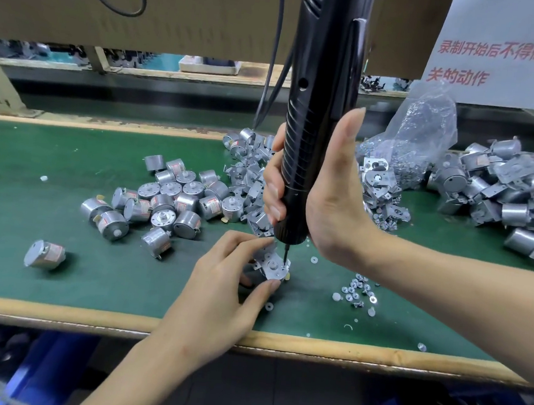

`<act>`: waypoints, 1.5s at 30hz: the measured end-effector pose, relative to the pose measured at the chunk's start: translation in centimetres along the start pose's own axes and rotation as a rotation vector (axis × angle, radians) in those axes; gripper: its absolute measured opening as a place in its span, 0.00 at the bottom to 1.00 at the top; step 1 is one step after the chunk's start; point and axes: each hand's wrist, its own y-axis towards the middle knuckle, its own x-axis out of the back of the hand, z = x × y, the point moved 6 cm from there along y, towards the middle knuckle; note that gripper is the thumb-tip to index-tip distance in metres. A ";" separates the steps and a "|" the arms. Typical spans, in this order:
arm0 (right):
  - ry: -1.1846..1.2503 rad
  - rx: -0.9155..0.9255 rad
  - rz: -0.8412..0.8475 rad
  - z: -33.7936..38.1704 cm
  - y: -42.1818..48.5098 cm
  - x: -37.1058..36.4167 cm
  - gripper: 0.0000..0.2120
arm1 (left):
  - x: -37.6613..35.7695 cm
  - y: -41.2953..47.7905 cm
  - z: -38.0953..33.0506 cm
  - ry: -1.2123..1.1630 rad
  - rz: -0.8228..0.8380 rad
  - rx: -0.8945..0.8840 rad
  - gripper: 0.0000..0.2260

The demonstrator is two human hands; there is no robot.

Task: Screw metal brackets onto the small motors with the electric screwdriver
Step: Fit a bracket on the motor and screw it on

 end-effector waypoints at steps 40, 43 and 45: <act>-0.015 0.002 -0.035 -1.5 -1.6 -0.4 0.36 | -0.7 0.0 -0.2 0.208 -0.037 0.013 0.14; -0.026 -0.001 -0.014 -1.5 -1.8 -0.7 0.36 | -0.7 0.1 -0.3 0.220 -0.014 0.025 0.12; -0.056 0.005 0.014 -1.4 -1.9 -1.2 0.40 | -0.7 0.2 -0.3 0.225 0.005 0.032 0.11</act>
